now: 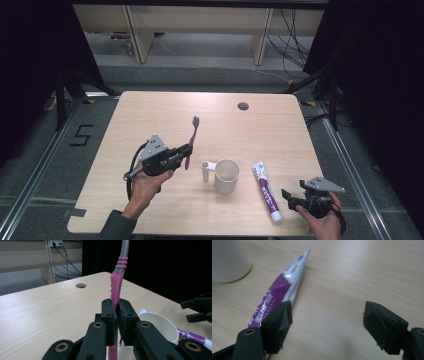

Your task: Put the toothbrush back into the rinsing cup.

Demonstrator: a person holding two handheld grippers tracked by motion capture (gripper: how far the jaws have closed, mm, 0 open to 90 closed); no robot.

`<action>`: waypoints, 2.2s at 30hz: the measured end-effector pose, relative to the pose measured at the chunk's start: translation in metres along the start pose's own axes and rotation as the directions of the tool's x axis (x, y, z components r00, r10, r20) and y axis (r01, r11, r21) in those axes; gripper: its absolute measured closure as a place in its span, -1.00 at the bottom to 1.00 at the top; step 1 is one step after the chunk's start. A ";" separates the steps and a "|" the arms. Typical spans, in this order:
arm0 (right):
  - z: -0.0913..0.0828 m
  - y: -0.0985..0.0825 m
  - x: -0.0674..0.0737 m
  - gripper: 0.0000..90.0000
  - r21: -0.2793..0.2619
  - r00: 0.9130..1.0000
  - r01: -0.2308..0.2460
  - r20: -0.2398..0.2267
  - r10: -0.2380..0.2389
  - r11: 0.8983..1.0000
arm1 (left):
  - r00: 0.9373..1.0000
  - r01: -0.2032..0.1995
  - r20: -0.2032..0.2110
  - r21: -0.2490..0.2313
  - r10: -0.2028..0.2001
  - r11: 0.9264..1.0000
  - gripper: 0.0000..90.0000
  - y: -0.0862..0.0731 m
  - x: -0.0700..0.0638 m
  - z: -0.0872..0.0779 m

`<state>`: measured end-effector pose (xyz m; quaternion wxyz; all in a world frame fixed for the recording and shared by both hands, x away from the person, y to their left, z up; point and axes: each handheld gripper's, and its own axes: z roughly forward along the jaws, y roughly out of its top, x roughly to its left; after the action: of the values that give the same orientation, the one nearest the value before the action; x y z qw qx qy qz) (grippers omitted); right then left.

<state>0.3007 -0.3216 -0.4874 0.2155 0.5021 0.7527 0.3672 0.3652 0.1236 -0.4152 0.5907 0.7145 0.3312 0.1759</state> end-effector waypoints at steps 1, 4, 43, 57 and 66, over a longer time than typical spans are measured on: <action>0.000 0.000 0.000 -0.45 0.002 1.000 0.002 0.002 -0.002 1.000 | 1.000 -0.002 -0.002 -0.004 0.002 1.000 0.85 0.001 -0.001 0.001; 0.000 0.000 0.000 -0.45 0.000 1.000 0.002 -0.001 -0.002 1.000 | 1.000 0.006 0.009 -0.021 -0.006 1.000 0.85 0.003 -0.004 0.006; 0.000 0.000 -0.003 -0.45 -0.019 0.999 0.046 0.003 -0.046 0.999 | 0.996 -0.008 0.089 -0.044 0.012 0.999 0.85 -0.013 -0.012 0.042; 0.001 0.000 -0.002 -0.45 -0.014 0.999 0.034 0.005 -0.033 0.999 | 0.994 -0.017 0.106 0.015 0.015 1.000 0.84 -0.034 -0.010 0.036; 0.001 0.000 -0.002 -0.45 -0.010 1.000 0.025 0.001 -0.025 1.000 | 0.994 -0.028 0.104 0.049 0.023 0.998 0.82 -0.041 -0.011 0.034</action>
<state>0.3023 -0.3227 -0.4879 0.2229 0.4917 0.7571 0.3678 0.3687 0.0945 -0.4613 0.5865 0.7414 0.2954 0.1379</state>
